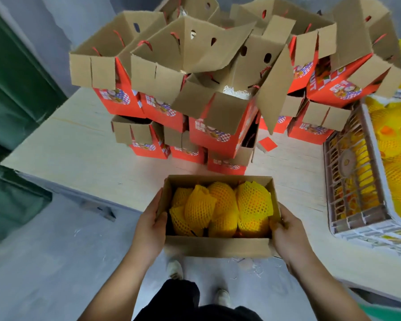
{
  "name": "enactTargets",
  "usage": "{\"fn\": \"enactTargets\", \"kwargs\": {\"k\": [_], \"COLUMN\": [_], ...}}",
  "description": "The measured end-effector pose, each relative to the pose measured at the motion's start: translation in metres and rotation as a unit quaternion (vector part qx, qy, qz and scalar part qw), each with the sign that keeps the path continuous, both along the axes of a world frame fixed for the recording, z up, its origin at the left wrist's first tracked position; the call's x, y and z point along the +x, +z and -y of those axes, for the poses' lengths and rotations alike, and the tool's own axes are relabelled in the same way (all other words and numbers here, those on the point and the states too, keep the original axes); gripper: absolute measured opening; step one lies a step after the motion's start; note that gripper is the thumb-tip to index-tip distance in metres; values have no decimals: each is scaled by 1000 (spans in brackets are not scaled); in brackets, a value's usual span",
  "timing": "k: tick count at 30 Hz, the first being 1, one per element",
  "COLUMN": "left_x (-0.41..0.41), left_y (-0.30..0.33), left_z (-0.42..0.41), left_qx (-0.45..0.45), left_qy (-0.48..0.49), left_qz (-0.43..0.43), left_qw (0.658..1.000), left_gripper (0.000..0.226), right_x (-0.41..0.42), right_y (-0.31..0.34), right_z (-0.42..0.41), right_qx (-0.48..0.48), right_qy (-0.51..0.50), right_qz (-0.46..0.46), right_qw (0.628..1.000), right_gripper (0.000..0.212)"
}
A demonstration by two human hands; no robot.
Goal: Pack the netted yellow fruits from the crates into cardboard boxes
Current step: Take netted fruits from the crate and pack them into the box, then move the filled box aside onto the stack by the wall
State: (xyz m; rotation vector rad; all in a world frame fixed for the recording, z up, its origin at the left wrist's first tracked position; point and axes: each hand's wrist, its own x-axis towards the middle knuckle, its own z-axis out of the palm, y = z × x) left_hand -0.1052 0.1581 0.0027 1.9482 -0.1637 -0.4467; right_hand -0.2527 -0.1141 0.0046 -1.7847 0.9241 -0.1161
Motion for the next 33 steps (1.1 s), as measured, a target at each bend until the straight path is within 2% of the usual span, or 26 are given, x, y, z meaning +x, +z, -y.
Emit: {"fn": "enactTargets", "kwargs": {"k": [4,9,16,21,25,30,33], "left_x": [28,93,220,307,361,415,434], "left_y": [-3,-9,-3,-2,-1,4,7], "left_z": [-56,-146,-278,-349,-378,-371,-347], "left_qx": [26,37,48,40,25,-3,-45], "left_qy": [27,65,91,154,212,257,290], "left_qz": [4,-22,-18,-24,-34,-29,-5], "left_qw": [999,997,995,987,976,966,956], "left_gripper": [62,56,53,55,62,66,62], "right_x": [32,114,247,340,411,531,606], "right_y": [2,10,7,5,7,12,26], "right_z": [-51,-134,-269,-340,-362,-346,-334], "right_qx": [8,9,35,15,-4,-53,-108], "right_qy": [28,70,100,144,178,207,210], "right_qz": [5,19,35,31,18,35,60], "right_qw": [1000,997,994,989,984,976,970], "right_gripper": [58,68,53,59,64,43,44]}}
